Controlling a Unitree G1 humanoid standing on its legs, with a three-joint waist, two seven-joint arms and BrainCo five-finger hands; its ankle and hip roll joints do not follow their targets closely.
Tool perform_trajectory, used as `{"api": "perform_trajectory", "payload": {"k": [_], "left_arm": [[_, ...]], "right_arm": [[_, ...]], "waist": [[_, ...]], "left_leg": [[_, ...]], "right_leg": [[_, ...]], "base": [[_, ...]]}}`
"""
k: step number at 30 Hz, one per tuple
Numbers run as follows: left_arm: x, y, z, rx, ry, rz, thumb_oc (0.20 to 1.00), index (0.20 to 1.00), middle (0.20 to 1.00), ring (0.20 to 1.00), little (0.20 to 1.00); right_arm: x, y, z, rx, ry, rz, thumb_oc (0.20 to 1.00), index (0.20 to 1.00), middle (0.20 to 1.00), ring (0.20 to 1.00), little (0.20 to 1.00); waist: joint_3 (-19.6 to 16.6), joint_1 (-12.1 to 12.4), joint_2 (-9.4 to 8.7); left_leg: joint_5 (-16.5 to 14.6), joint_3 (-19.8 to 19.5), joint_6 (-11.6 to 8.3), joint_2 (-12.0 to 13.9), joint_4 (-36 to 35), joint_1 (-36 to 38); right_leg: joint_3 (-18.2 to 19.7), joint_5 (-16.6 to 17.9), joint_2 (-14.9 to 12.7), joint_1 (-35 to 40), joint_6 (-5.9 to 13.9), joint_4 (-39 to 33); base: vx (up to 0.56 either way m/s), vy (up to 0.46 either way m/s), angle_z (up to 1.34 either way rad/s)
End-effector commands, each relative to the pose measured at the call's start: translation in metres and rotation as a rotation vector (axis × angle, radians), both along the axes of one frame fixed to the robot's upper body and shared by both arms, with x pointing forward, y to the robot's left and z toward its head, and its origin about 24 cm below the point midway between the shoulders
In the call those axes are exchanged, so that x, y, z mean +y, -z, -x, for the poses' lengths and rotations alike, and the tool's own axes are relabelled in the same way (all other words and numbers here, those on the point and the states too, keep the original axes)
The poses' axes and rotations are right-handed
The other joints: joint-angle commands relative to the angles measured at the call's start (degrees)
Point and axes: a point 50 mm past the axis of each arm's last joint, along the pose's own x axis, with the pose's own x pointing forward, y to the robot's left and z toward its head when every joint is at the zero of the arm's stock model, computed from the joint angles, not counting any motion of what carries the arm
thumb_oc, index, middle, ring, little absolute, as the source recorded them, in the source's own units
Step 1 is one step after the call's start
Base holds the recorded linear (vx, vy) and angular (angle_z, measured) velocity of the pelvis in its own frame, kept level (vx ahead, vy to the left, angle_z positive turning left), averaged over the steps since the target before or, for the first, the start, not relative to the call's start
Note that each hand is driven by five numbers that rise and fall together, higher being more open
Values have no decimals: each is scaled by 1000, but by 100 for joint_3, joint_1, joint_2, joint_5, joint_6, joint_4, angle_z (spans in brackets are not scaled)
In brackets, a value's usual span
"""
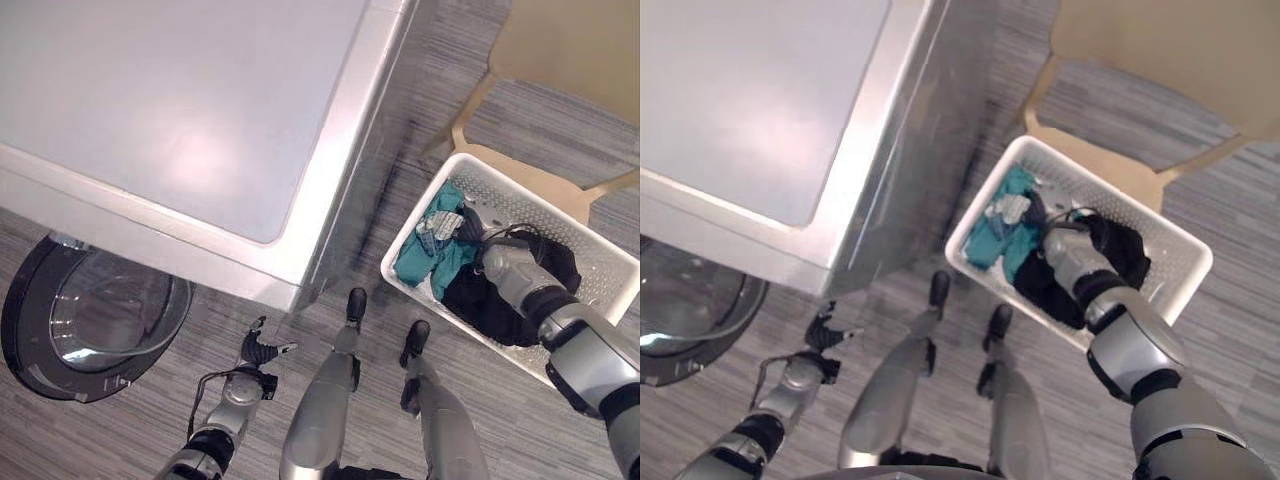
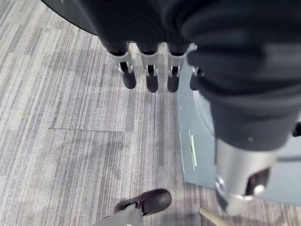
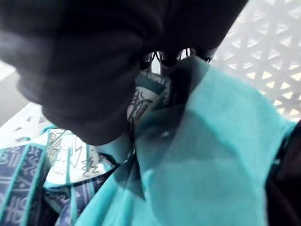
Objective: Grab the laundry basket,head to the washer,open it,put in the laundry and shut it.
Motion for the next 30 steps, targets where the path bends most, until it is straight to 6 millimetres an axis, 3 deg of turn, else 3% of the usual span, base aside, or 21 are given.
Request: {"api": "perform_trajectory", "payload": {"k": [1,3,5,8,9,12,18,21,23,27,28,29,30], "left_arm": [[2,-2,-1,-16,-43,26,1000,1000,1000,1000,1000],[1,-1,1,-13,-47,35,1000,1000,1000,1000,1000],[0,2,5,6,-47,49,1000,1000,1000,1000,1000],[2,4,10,18,-53,55,1000,1000,1000,1000,1000],[7,5,15,23,-65,52,1000,1000,1000,1000,1000],[20,4,25,25,-92,38,1000,1000,1000,1000,1000],[33,7,44,43,-129,40,1000,1000,1000,1000,1000],[38,4,45,26,-145,41,1000,1000,1000,1000,1000],[40,-3,38,-8,-145,31,1000,1000,1000,1000,1000],[38,-9,32,-43,-122,28,1000,1000,1000,1000,1000],[36,-10,34,-48,-103,17,1000,1000,1000,1000,1000],[36,-10,34,-47,-103,17,1000,1000,1000,1000,1000],[32,-14,32,-71,-83,25,1000,1000,1000,1000,1000]], "right_arm": [[5,-8,4,-68,-41,-150,200,200,200,200,200],[9,-10,10,-100,-61,-271,200,200,200,200,200],[17,1,30,-126,-92,-570,200,200,200,200,200],[20,8,44,-129,-117,-704,200,200,200,200,200],[24,9,59,-144,-168,-793,200,200,200,200,200],[23,-4,81,-190,-269,-899,200,200,200,200,200],[29,-15,110,-200,-417,-1048,200,200,200,200,200],[41,-19,119,-184,-498,-1122,200,200,200,200,200],[47,-23,122,-187,-547,-1150,200,200,200,200,200],[37,-20,130,-199,-516,-1090,200,200,200,200,200],[29,-11,132,-203,-453,-1066,200,200,200,200,200],[29,-11,132,-203,-452,-1066,200,200,200,200,200],[30,-9,132,-195,-449,-1061,200,200,200,200,200]], "waist": [[-109,30,-226],[-156,-14,-260],[-367,-136,-329],[-513,-214,-367],[-665,-296,-408],[-887,-419,-504],[-1292,-559,-593],[-1273,-542,-574],[-1157,-557,-511],[-1242,-554,-414],[-1420,-434,-393],[-1426,-437,-402],[-1427,-341,-408]], "left_leg": [[-480,254,-313,-47,273,82],[-501,274,-311,-28,234,210],[-566,319,-277,-8,122,543],[-627,354,-248,-1,61,770],[-721,392,-209,-2,43,1007],[-922,477,-119,-16,77,1380],[-1102,654,-13,-32,71,1823],[-1112,738,28,1,48,1941],[-1026,716,52,82,126,1850],[-721,508,37,121,153,1582],[-522,382,-31,124,69,1353],[-522,379,-31,116,67,1355],[-415,293,-106,110,74,1222]], "right_leg": [[369,-78,-238,-81,396,45],[371,-69,-237,21,407,2],[378,-66,-256,317,434,-83],[368,-85,-268,508,455,-120],[377,-104,-298,705,480,-131],[461,-148,-309,998,524,-134],[644,-102,-287,1264,583,-200],[667,-136,-284,1190,616,131],[732,-287,-229,1072,640,731],[991,-753,-6,1258,488,1611],[1148,-786,137,1502,436,1760],[1145,-794,129,1505,437,1761],[1191,-1026,214,1670,329,1534]], "base": [[-37,-7,-1],[-25,-3,-4],[47,18,-6],[66,32,-4],[85,50,-19],[90,65,-12],[38,80,-20],[-103,45,-40],[-195,-23,-20],[-248,-111,41],[-191,-171,93],[-191,-193,46],[-134,-146,48]]}}
